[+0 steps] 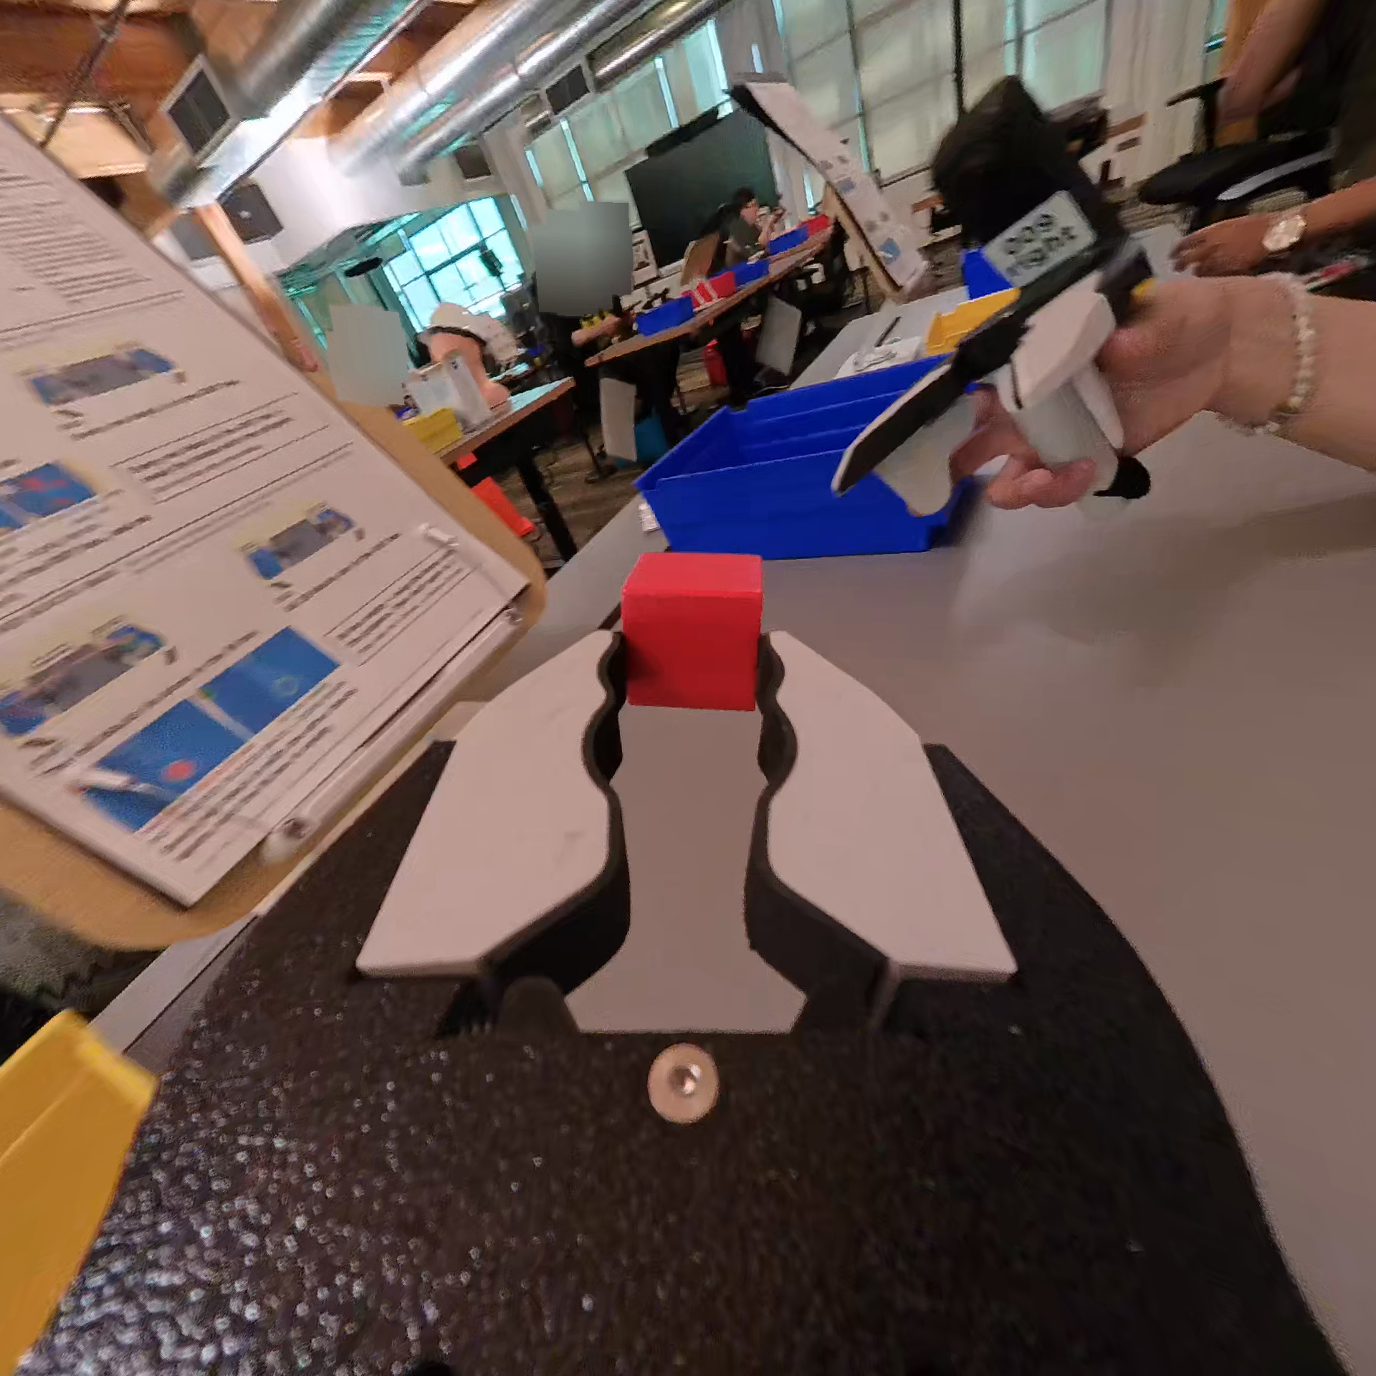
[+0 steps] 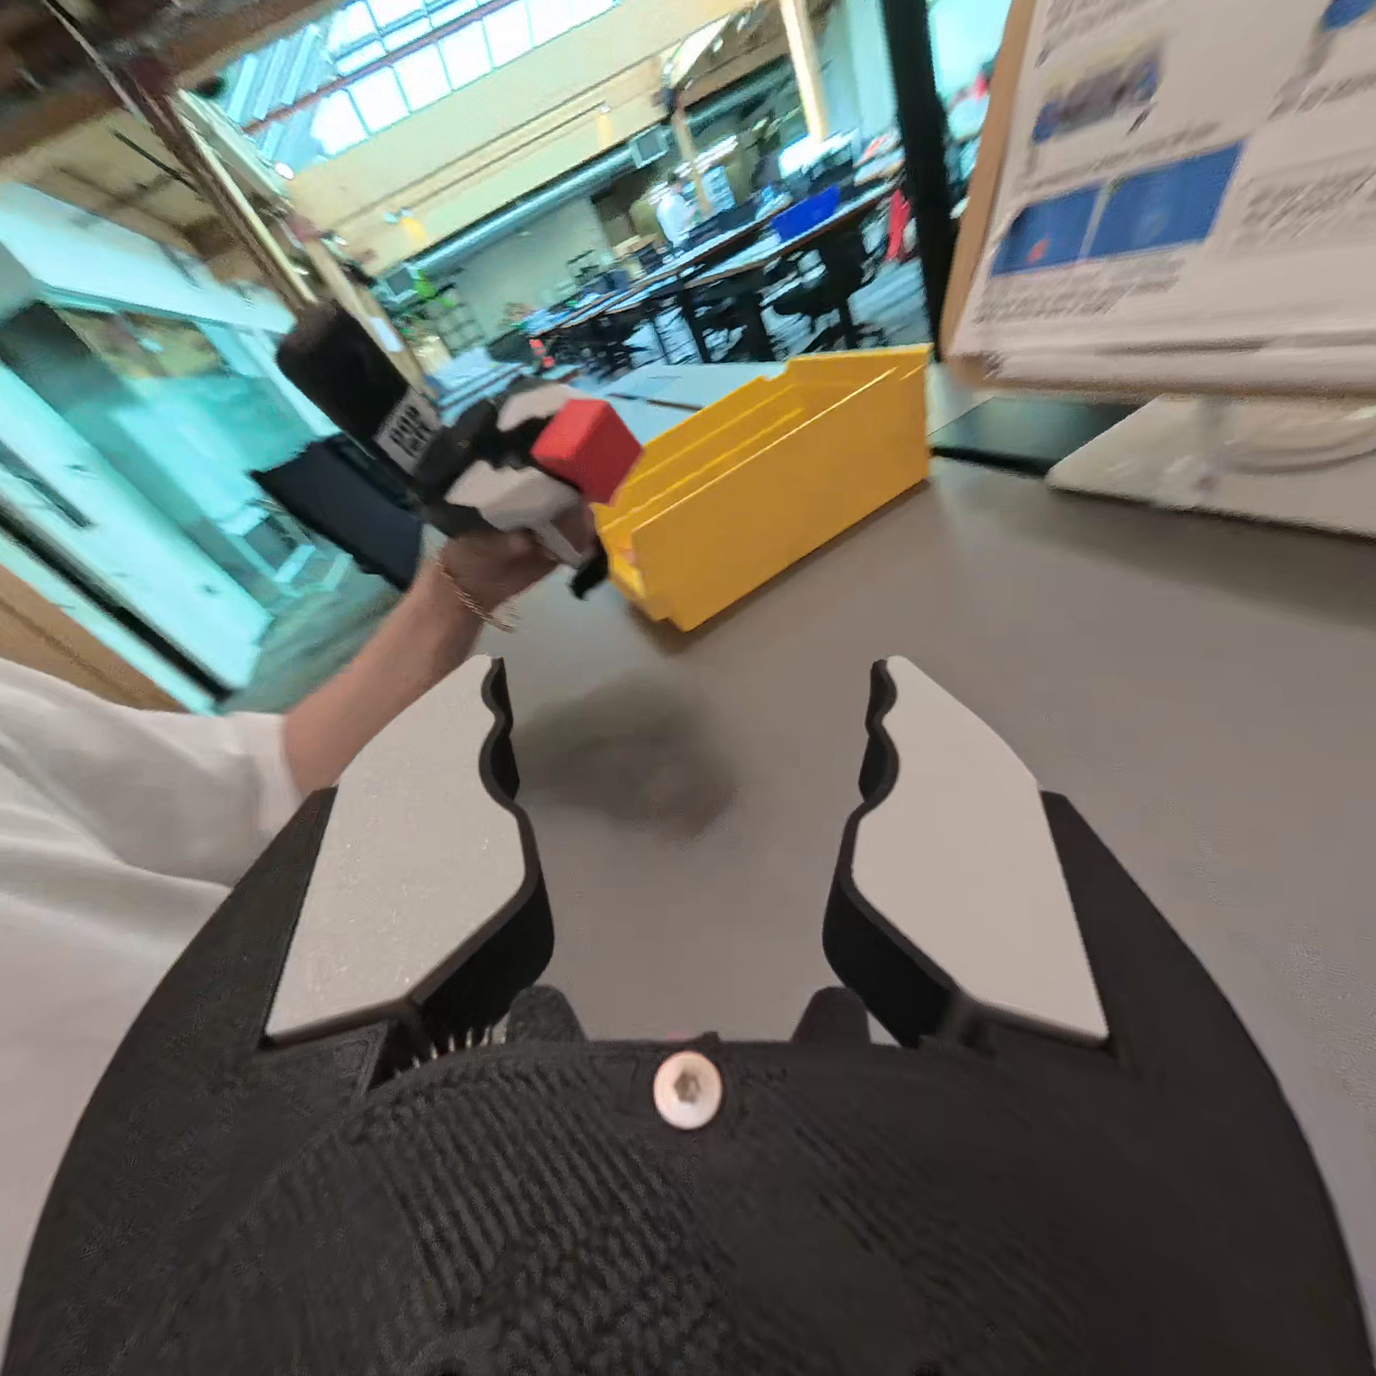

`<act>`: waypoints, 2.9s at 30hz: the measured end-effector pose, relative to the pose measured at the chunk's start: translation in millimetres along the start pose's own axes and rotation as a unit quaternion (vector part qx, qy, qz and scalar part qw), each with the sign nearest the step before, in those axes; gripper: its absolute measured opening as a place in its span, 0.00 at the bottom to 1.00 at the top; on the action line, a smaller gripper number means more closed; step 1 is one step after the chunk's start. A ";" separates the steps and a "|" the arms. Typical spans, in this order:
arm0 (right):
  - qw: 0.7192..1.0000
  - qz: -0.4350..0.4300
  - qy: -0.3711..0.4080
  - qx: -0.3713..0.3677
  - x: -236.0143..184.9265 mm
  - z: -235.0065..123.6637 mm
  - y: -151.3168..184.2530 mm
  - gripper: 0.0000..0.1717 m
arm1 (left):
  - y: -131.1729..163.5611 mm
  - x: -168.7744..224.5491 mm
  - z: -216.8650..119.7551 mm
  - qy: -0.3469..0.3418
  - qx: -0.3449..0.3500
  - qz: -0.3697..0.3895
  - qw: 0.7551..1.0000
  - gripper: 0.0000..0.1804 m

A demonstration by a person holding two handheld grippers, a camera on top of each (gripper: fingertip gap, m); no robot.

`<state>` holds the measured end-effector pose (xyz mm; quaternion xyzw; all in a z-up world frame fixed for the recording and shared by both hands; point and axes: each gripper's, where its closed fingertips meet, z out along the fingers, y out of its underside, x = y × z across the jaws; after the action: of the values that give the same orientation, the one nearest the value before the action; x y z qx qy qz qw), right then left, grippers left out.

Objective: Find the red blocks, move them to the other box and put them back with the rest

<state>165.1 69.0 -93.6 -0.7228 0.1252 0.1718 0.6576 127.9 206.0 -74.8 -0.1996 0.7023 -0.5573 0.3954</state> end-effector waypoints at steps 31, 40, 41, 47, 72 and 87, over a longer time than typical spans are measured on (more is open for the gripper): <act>0.984 0.147 0.024 -0.099 51.0 -32.6 -16.4 0.20 | 36.8 75.2 84.9 0.021 -0.018 -0.016 1.000 0.30; 0.825 0.080 0.498 -0.255 205.1 -263.6 -6.6 0.20 | 75.7 62.7 86.0 -0.020 -0.134 -0.007 0.991 0.29; 0.809 0.103 0.510 -0.273 212.2 -278.0 4.7 0.20 | 78.8 62.4 85.8 -0.021 -0.139 -0.012 0.990 0.29; 0.740 0.146 0.544 -0.368 227.8 -314.5 49.3 0.20 | 88.8 55.9 83.1 -0.028 -0.148 -0.050 0.987 0.29; 0.885 -0.098 0.453 -0.052 129.2 -213.0 -46.6 0.43 | 27.2 -28.4 6.3 -0.172 -0.105 -0.164 0.966 0.28; 0.909 -0.160 0.385 0.013 83.9 -156.7 -21.0 0.43 | 191.8 -203.3 -101.7 -0.230 -0.513 -0.433 0.704 0.28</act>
<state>263.1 -80.7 -97.2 -0.7343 0.2537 -0.2294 0.5863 203.1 473.6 -180.8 -0.7758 0.6035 -0.1574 0.0960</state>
